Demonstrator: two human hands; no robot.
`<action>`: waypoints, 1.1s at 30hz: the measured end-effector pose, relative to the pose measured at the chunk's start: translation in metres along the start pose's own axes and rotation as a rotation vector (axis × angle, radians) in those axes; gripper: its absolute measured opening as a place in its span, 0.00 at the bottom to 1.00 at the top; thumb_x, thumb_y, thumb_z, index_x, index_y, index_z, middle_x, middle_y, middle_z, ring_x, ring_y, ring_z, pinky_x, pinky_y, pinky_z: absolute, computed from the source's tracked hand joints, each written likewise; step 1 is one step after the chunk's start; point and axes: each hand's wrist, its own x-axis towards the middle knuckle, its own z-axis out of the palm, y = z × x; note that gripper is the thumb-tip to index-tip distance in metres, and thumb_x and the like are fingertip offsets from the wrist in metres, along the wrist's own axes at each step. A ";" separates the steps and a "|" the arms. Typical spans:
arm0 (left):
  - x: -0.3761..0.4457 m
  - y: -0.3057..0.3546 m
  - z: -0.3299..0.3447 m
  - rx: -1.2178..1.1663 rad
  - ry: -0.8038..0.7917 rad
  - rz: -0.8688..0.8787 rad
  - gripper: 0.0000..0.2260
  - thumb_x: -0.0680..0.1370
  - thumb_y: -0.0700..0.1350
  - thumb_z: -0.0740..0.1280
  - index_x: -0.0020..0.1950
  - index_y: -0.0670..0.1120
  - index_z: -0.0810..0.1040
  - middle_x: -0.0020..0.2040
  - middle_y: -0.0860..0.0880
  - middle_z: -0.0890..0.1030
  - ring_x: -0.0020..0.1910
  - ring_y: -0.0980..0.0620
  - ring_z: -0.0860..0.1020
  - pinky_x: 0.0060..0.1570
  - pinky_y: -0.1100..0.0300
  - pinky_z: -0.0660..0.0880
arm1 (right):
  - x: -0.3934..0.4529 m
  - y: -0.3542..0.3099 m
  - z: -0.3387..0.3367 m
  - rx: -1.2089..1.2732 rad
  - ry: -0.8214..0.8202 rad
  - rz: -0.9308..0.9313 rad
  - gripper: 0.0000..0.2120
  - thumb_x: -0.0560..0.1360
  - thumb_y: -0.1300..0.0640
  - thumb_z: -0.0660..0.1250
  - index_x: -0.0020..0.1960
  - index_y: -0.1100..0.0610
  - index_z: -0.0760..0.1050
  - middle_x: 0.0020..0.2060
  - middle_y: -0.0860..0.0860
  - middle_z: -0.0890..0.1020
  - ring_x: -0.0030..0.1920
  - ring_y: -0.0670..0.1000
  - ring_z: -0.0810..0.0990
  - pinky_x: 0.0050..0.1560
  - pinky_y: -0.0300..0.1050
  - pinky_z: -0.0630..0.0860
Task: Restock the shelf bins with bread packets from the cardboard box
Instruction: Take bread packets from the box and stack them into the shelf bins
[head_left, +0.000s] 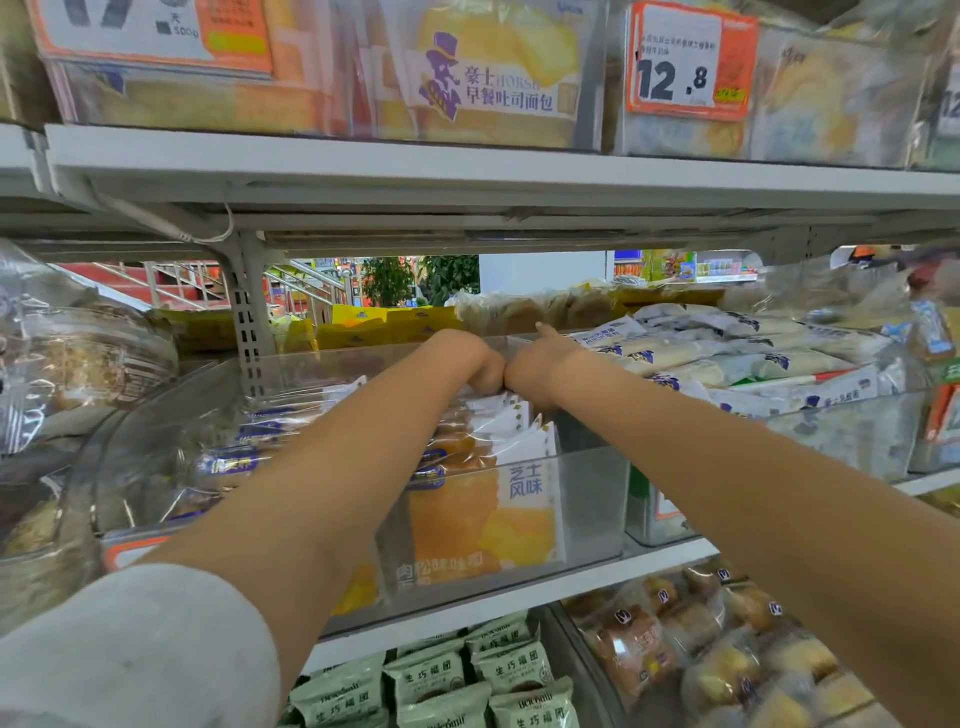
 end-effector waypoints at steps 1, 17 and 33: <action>-0.002 0.001 0.001 0.011 0.006 0.002 0.16 0.81 0.40 0.55 0.68 0.42 0.70 0.67 0.42 0.71 0.62 0.42 0.72 0.63 0.47 0.70 | -0.003 -0.001 0.001 0.001 0.017 -0.010 0.18 0.77 0.56 0.64 0.66 0.56 0.70 0.65 0.53 0.74 0.68 0.55 0.69 0.73 0.59 0.54; -0.240 0.054 0.115 -0.472 1.083 0.342 0.08 0.76 0.36 0.61 0.50 0.42 0.79 0.46 0.47 0.81 0.47 0.46 0.76 0.47 0.55 0.71 | -0.212 -0.122 0.042 1.196 0.989 0.285 0.09 0.76 0.61 0.61 0.50 0.54 0.79 0.40 0.49 0.82 0.42 0.50 0.77 0.41 0.41 0.71; -0.389 0.183 0.506 -0.561 0.030 0.030 0.13 0.79 0.41 0.57 0.63 0.46 0.70 0.59 0.47 0.76 0.59 0.46 0.74 0.53 0.53 0.70 | -0.331 -0.438 0.232 1.071 -0.532 -0.095 0.17 0.79 0.56 0.58 0.67 0.51 0.67 0.57 0.52 0.77 0.55 0.54 0.77 0.51 0.50 0.76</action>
